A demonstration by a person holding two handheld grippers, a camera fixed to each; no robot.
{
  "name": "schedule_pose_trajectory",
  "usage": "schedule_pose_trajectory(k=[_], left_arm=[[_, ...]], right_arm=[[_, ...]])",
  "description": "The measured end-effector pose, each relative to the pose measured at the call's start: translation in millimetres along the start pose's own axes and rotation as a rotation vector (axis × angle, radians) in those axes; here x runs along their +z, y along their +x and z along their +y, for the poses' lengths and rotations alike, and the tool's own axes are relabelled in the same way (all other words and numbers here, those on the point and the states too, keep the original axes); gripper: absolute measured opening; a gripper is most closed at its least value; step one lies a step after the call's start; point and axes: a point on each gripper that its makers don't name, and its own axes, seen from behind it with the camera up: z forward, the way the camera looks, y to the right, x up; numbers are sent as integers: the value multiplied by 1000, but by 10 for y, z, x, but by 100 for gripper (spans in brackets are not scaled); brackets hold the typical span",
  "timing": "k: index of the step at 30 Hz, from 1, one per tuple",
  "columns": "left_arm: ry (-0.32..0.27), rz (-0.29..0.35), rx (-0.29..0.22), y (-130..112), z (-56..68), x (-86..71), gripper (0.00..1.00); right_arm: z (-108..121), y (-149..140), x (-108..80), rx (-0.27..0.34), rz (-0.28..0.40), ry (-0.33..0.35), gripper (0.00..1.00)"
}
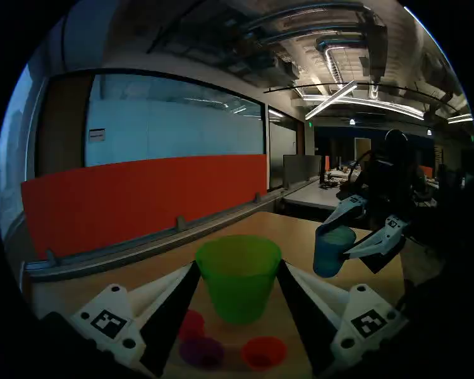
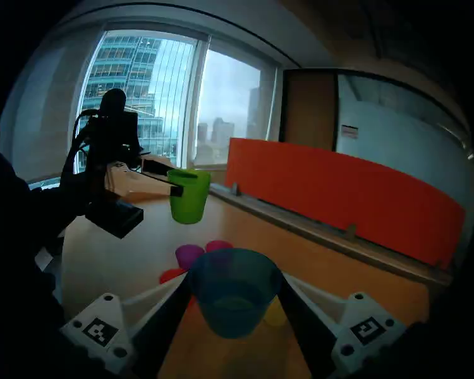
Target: Pour water
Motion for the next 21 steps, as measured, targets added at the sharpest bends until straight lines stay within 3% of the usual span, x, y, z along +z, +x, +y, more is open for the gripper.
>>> schedule_pose_trajectory(k=[13,21], left_arm=[[31,43,28,-40,61,-178,87],[31,52,22,-103,180,-277,87]], right_arm=[[-21,358,102,-19,68,30,92],[-34,583,141,-59,97,46,92]])
